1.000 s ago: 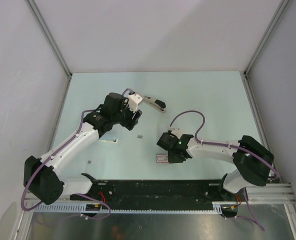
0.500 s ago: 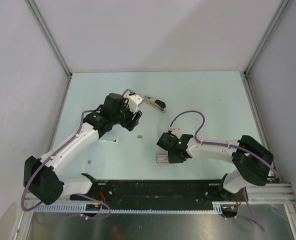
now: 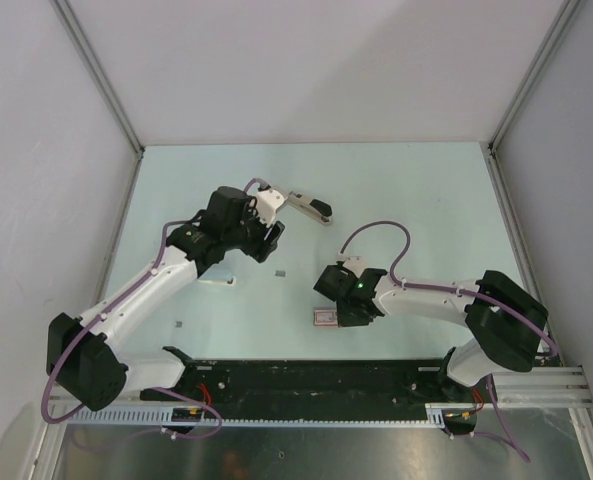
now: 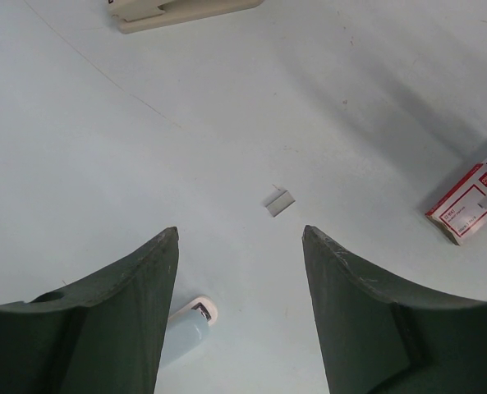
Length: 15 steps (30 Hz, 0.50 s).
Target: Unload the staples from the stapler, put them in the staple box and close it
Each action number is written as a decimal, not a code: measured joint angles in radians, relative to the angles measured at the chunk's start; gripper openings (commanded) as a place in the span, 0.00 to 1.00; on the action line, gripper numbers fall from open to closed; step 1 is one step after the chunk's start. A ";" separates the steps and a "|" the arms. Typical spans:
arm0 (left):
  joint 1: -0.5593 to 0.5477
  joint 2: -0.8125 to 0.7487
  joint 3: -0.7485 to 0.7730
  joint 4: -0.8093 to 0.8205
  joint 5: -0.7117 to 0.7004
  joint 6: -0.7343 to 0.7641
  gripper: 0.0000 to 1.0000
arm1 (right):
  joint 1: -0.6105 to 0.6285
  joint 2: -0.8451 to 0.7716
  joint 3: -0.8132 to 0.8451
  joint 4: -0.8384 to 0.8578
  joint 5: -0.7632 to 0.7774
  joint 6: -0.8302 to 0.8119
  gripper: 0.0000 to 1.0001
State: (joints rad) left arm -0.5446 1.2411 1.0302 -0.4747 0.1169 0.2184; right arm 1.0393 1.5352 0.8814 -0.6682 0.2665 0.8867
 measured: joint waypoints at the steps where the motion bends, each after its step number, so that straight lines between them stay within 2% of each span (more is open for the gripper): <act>1: 0.000 0.000 0.000 0.000 0.000 0.000 0.67 | 0.000 0.000 0.000 0.000 0.000 0.000 0.31; 5: 0.000 0.000 0.000 0.000 0.001 0.000 0.67 | 0.004 -0.001 0.000 0.000 0.009 0.000 0.30; 8: 0.000 0.000 0.000 0.000 0.003 0.000 0.67 | 0.010 -0.010 0.000 -0.001 0.019 0.003 0.26; 15: 0.000 0.000 0.000 0.000 0.003 0.000 0.67 | 0.036 -0.113 -0.002 -0.008 0.048 0.027 0.04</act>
State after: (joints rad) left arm -0.5446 1.2411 1.0302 -0.4744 0.1196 0.2180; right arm 1.0752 1.4223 0.8791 -0.6765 0.3141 0.9134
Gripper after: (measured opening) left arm 0.670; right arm 0.122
